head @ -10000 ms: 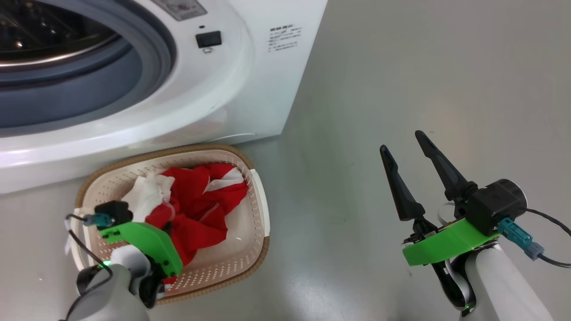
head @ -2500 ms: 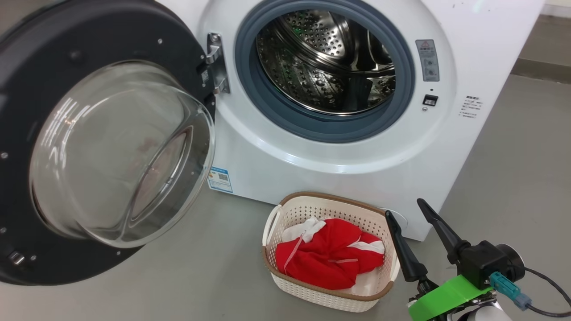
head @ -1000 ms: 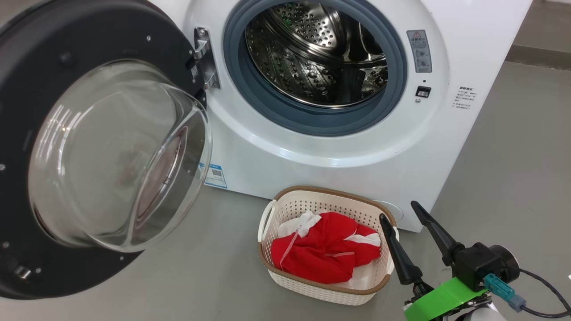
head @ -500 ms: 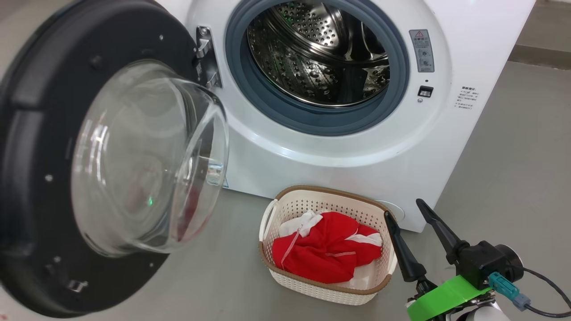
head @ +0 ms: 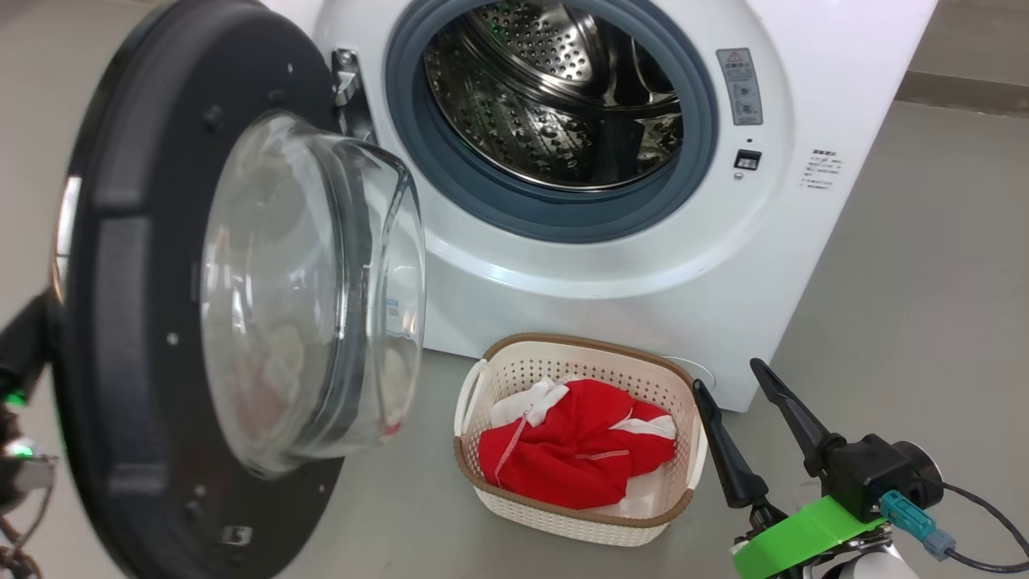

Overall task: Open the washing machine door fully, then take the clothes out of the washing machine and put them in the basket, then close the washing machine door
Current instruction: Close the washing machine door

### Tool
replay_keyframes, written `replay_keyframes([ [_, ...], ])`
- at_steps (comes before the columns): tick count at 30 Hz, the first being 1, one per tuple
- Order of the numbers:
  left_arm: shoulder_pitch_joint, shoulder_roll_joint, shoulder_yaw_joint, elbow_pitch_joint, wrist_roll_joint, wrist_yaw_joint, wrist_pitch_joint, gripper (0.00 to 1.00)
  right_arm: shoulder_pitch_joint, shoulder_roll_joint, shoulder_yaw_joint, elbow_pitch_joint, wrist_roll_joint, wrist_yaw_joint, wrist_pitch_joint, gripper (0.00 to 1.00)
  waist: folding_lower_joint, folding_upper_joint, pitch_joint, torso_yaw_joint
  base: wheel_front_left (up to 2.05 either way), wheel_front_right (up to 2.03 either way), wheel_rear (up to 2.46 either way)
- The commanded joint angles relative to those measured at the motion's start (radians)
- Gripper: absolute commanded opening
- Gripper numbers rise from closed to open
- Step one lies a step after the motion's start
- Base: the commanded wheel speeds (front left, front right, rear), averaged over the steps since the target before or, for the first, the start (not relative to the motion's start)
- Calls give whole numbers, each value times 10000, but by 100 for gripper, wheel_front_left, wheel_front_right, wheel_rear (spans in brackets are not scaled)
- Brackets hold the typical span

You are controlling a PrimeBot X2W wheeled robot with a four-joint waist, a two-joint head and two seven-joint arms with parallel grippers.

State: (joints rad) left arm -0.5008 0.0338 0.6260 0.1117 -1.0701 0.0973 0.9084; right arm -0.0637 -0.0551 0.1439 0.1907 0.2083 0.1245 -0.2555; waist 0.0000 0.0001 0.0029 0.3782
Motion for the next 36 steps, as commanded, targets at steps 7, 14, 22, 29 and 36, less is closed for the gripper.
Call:
replay_keyframes([
  [7,883,167,-1322,-1240,-1204,537,-349,0,-222,26,222,-247,100,62,-63,100,0,-1,21,-393,0,0,0],
  [14,1692,165,-2443,-2332,-1795,914,-843,0,-242,8,195,-221,88,62,-63,100,0,-1,106,-874,0,0,0],
  [22,2010,165,-2884,-2770,-2090,1077,-1190,0,-286,9,226,-222,92,62,-63,100,0,-1,130,-1437,0,0,0],
  [29,2155,164,-3046,-2788,-2174,1089,-1338,0,-246,-3,222,-196,97,62,-63,100,0,-1,33,-1891,0,0,0],
  [36,2237,164,-2995,-2822,-2300,1138,-1473,0,-166,4,198,-219,96,62,-63,100,0,-1,-47,-2042,0,0,0],
])
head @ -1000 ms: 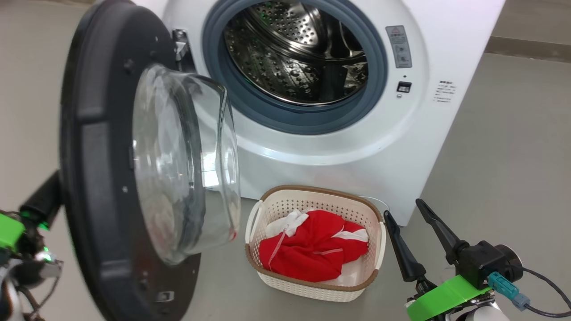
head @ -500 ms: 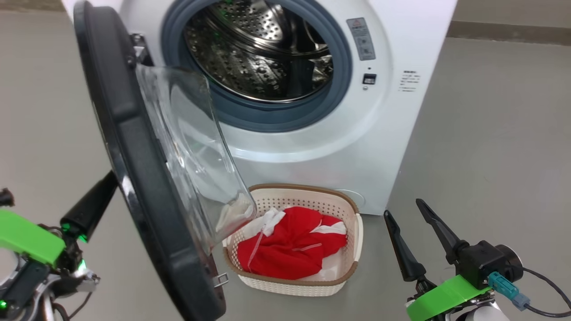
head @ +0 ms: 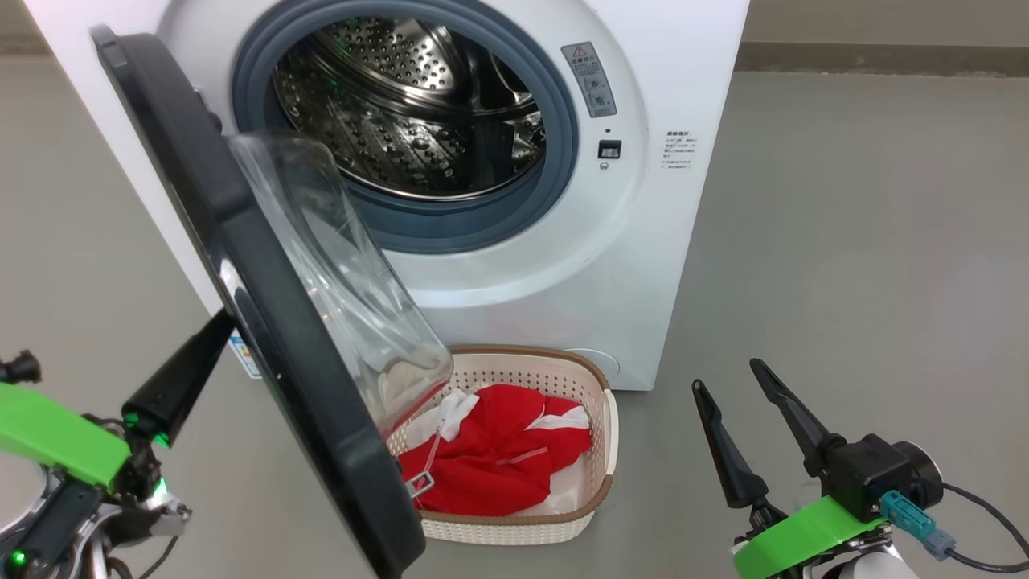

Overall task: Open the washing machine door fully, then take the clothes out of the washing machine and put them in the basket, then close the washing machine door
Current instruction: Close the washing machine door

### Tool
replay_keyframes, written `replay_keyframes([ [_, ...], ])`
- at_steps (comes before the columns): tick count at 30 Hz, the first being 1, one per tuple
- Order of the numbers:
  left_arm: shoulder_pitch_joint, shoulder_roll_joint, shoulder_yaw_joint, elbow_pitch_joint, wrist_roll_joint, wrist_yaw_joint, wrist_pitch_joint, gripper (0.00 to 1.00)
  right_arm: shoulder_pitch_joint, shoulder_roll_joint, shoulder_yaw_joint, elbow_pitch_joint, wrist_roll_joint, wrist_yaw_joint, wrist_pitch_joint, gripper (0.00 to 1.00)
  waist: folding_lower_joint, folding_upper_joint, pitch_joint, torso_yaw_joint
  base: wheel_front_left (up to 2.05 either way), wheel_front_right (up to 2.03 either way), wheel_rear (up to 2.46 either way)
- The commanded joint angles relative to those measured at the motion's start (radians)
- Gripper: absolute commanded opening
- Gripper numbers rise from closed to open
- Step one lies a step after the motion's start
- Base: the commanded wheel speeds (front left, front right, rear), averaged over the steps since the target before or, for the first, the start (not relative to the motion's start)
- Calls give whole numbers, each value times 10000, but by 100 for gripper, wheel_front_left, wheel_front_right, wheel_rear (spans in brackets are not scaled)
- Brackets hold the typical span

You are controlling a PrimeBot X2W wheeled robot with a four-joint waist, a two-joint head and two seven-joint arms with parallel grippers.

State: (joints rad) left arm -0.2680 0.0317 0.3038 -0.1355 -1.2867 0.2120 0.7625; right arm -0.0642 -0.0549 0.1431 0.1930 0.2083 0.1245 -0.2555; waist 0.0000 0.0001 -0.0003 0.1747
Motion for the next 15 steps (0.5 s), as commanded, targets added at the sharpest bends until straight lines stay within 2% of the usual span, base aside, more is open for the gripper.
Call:
replay_keyframes([
  [1,-72,185,250,-351,-146,-13,-33,0,-147,3,203,-241,91,62,-63,100,0,-1,-28,-7,0,0,0],
  [4,10,245,421,-378,-31,-111,-254,0,-112,5,204,-242,76,62,-63,100,0,-1,-63,11,0,0,0],
  [5,66,316,458,-422,115,-230,-383,10,-101,6,211,-242,75,62,-63,100,0,-1,-73,15,0,0,0],
  [6,66,316,458,-422,115,-230,-383,10,-101,6,211,-242,75,62,-63,100,0,-1,-73,15,0,0,0],
  [7,146,429,509,-487,378,-386,-604,40,-92,7,219,-240,77,62,-63,100,0,-1,-84,19,0,0,0],
  [8,233,553,564,-538,718,-577,-904,98,-81,8,228,-237,81,62,-63,100,0,-1,-96,23,0,0,0],
  [11,585,995,556,-491,2045,-1111,-1865,100,-31,12,236,-228,94,62,-63,100,0,-1,-132,48,0,0,0],
  [15,1069,1357,393,-318,3833,-1609,-3274,100,11,17,236,-208,125,62,-63,100,0,-1,-148,86,0,0,0],
])
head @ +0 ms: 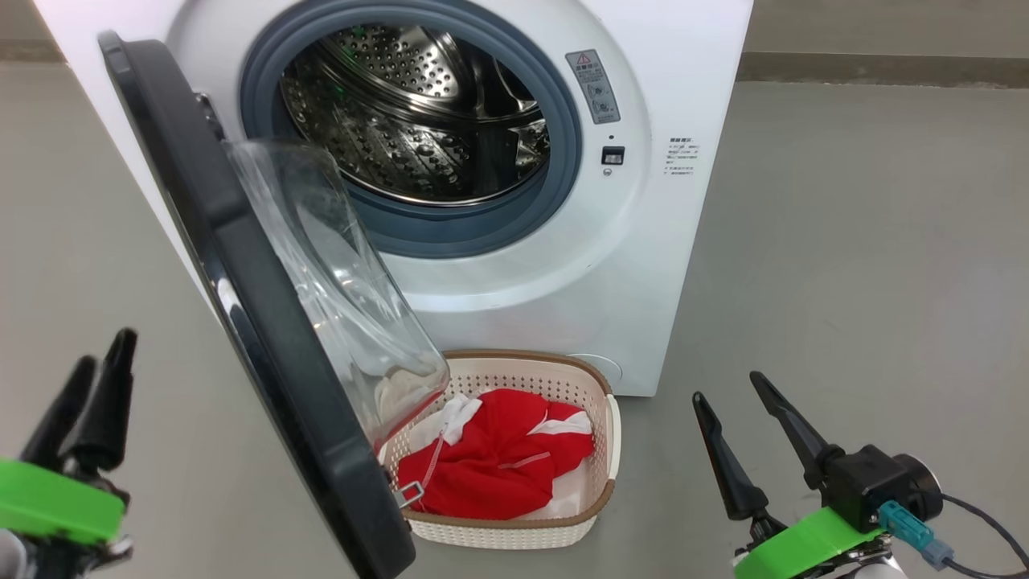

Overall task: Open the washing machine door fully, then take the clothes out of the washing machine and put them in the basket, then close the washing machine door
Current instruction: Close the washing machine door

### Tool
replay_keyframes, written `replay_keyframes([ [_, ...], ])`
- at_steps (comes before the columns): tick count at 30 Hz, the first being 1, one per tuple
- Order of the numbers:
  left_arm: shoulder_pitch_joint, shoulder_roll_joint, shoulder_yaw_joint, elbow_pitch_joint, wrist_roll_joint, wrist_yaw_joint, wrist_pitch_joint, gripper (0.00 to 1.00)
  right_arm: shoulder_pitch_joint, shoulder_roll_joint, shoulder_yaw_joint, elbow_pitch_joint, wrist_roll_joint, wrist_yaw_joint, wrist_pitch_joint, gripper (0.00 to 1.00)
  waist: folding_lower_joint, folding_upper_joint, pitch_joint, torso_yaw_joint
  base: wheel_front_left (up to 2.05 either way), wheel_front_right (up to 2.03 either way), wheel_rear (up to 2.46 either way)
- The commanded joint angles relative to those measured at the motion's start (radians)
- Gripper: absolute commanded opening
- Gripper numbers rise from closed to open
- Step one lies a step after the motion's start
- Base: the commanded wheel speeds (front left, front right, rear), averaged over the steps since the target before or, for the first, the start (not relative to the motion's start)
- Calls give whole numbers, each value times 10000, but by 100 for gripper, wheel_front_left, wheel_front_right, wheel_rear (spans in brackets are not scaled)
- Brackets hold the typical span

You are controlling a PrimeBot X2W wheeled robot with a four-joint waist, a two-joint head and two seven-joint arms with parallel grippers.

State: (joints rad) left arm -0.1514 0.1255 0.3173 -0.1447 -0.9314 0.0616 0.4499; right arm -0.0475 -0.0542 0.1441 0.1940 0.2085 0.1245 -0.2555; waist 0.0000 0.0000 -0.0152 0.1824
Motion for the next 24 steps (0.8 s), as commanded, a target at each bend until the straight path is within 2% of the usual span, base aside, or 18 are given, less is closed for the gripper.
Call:
replay_keyframes([
  [1,37,534,152,-198,808,-257,-544,100,-151,10,221,-215,129,62,-63,100,0,0,2,20,0,0,0],
  [6,518,730,-346,109,3015,-689,-2664,100,-150,16,212,-201,152,62,-63,100,0,0,10,51,0,0,0],
  [9,666,765,-636,310,3850,-1088,-3992,100,-164,19,206,-199,169,62,-63,100,0,0,13,52,0,0,0],
  [11,806,1037,-805,564,4771,-1147,-4863,100,-178,21,228,-189,171,62,-63,100,0,0,22,43,0,0,0],
  [14,851,1077,-903,941,5508,-1055,-5991,100,-201,23,237,-174,171,62,-63,100,0,0,29,21,0,0,0],
  [20,1096,1217,-1131,1807,6629,-702,-6815,100,-231,27,259,-174,176,62,-63,100,0,0,54,-78,0,0,0],
  [24,1333,1015,-1351,2221,6976,-604,-7012,100,-223,29,236,-172,190,62,-63,100,0,0,46,-124,0,0,0],
])
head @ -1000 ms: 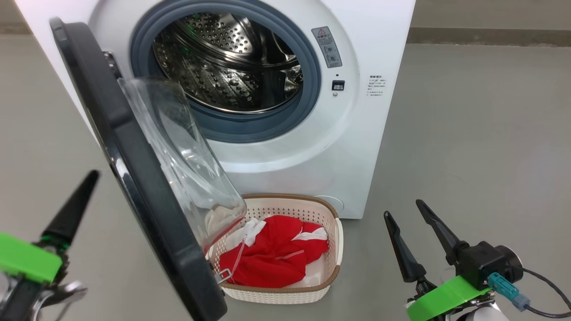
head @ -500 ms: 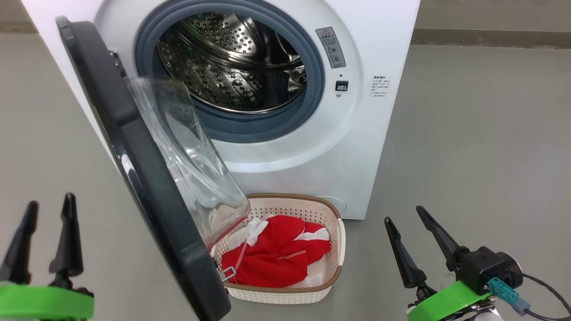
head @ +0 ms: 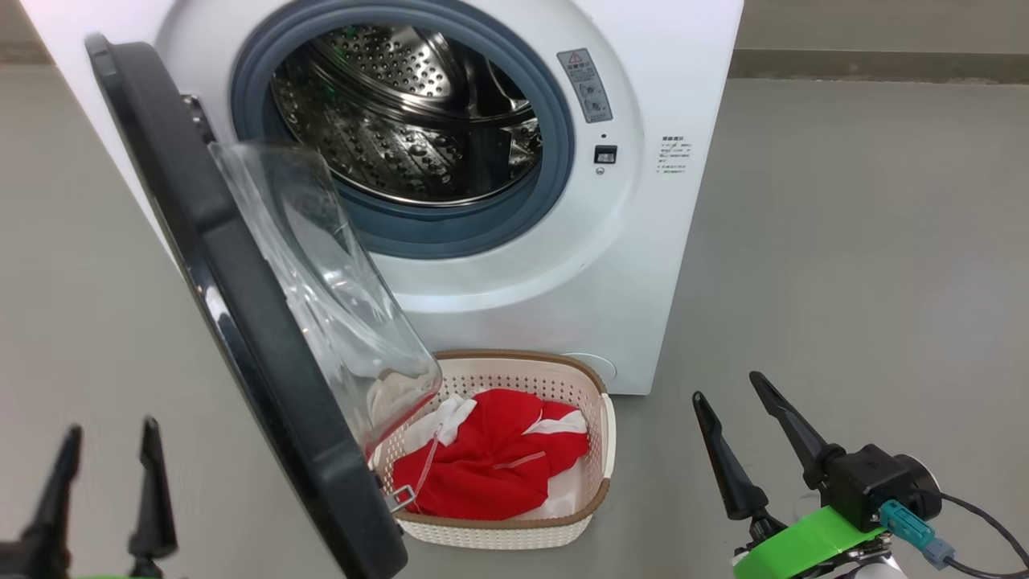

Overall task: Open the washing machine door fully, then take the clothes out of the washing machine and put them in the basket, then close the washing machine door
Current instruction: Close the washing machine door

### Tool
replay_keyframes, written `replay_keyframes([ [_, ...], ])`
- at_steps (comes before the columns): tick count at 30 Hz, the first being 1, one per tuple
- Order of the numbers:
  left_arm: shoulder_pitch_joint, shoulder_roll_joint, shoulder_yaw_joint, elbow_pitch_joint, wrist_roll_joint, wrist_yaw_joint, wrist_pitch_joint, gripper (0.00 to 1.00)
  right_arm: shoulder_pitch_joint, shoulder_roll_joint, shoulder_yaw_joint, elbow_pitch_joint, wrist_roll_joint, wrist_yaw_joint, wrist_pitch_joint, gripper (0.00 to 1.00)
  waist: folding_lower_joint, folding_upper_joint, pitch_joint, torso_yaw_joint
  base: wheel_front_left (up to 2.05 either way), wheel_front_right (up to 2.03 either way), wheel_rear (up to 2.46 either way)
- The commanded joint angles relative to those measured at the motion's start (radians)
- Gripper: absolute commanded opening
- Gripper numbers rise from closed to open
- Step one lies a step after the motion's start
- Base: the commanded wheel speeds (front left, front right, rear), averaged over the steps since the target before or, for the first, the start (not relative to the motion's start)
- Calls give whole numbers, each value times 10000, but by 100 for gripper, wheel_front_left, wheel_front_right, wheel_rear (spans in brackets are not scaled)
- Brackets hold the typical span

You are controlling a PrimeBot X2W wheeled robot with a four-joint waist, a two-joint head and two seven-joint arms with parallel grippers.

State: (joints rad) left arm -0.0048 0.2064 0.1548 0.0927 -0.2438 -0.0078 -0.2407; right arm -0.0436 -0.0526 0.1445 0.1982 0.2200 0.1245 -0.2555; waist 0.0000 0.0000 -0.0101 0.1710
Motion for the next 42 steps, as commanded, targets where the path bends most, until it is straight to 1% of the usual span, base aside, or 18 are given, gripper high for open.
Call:
replay_keyframes([
  [1,-65,115,230,-68,133,107,-133,100,-263,14,225,-212,75,62,-63,100,0,0,-11,-20,0,0,0],
  [5,172,-99,72,170,367,139,-189,100,-262,15,202,-220,66,62,-63,100,0,0,-23,-42,0,0,0],
  [6,268,-313,79,235,421,167,-201,100,-257,16,199,-224,63,62,-63,100,0,0,-29,-45,0,0,0],
  [7,268,-313,79,235,421,167,-201,100,-257,16,199,-224,63,62,-63,100,0,0,-29,-45,0,0,0],
  [9,463,-708,109,84,515,247,-206,100,-253,17,195,-233,65,62,-63,100,0,0,-29,-28,0,0,0],
  [11,543,-853,192,98,501,210,-207,100,-251,17,191,-231,66,62,-63,100,0,0,-27,-10,0,0,0],
  [26,534,-1278,512,170,833,-45,-209,100,-289,19,256,-211,72,62,-63,100,0,0,-6,-26,0,0,0],
  [37,515,-1392,548,238,1130,-120,-210,100,-264,20,272,-189,119,62,-63,100,0,0,-27,-12,0,0,0],
  [38,500,-1409,565,269,1072,-114,-210,76,-258,20,275,-183,125,62,-63,100,0,0,-37,-3,0,0,0],
  [40,432,-1460,588,383,619,-240,-210,0,-237,20,283,-174,133,62,-63,100,0,0,-73,22,0,0,0],
  [42,300,-1497,575,477,19,-421,-180,0,-206,21,286,-173,133,62,-63,100,0,0,-99,61,0,0,0],
])
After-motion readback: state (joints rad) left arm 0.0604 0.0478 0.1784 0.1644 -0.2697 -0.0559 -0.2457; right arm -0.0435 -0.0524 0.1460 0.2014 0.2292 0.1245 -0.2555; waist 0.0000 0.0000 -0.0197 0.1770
